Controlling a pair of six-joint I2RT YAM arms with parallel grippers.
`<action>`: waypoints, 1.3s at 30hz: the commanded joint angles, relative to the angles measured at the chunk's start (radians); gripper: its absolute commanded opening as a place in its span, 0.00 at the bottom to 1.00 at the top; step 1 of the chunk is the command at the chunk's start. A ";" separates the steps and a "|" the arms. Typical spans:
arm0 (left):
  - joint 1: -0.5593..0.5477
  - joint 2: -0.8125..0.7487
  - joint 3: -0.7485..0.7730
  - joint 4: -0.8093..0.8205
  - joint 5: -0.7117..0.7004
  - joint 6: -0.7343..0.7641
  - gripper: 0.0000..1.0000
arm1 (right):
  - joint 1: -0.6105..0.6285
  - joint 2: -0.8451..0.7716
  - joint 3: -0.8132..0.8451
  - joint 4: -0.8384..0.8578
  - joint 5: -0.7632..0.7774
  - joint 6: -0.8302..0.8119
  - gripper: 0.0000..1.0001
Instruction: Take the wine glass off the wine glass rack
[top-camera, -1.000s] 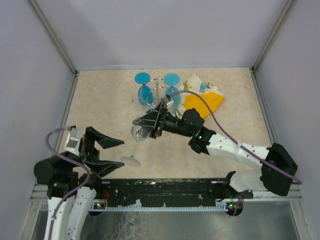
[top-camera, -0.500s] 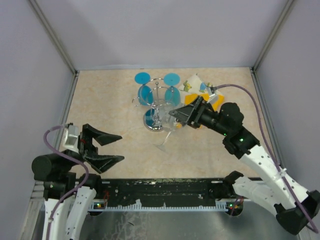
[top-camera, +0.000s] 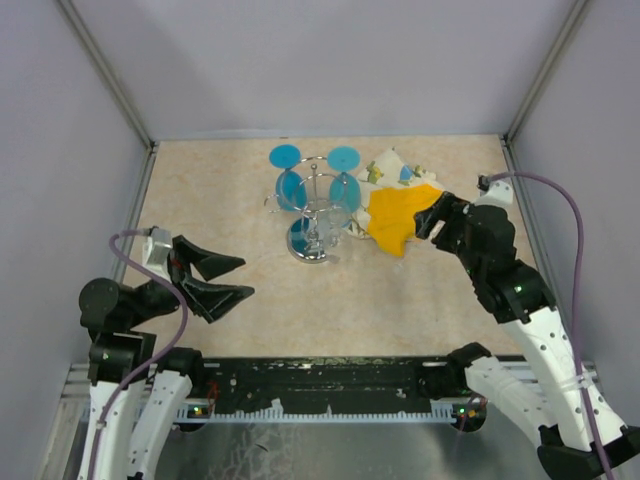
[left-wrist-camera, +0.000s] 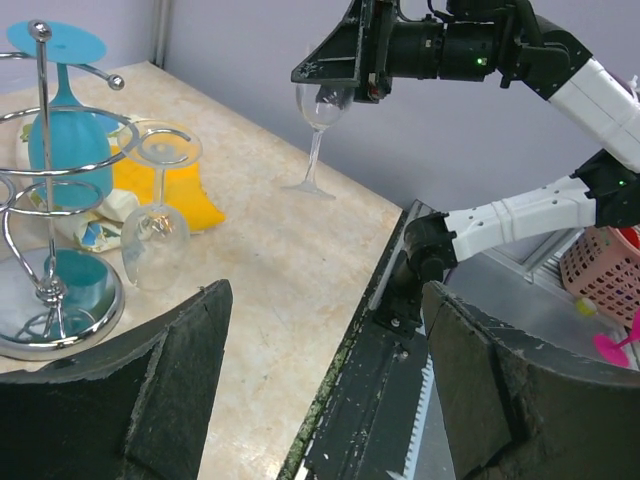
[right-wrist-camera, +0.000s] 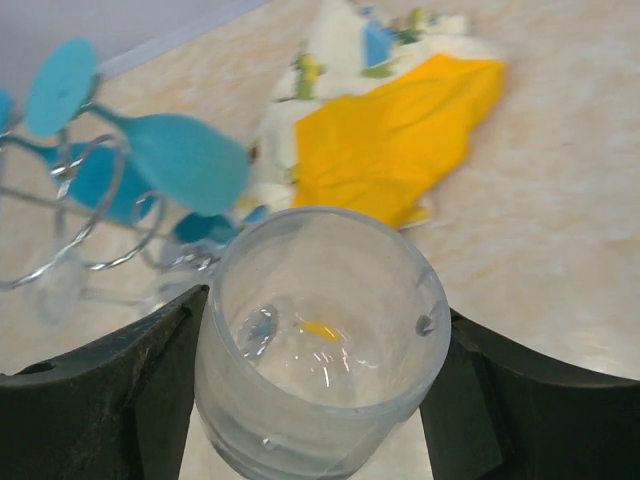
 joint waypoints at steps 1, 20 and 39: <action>0.005 -0.010 0.023 -0.031 -0.032 0.047 0.82 | -0.003 -0.010 0.008 0.021 0.417 -0.138 0.63; 0.006 0.005 -0.042 0.012 -0.052 0.026 0.80 | -0.106 0.508 -0.007 0.629 0.919 -0.383 0.62; 0.007 0.209 -0.048 0.132 -0.115 0.091 0.75 | -0.225 1.042 0.065 1.443 0.976 -0.760 0.54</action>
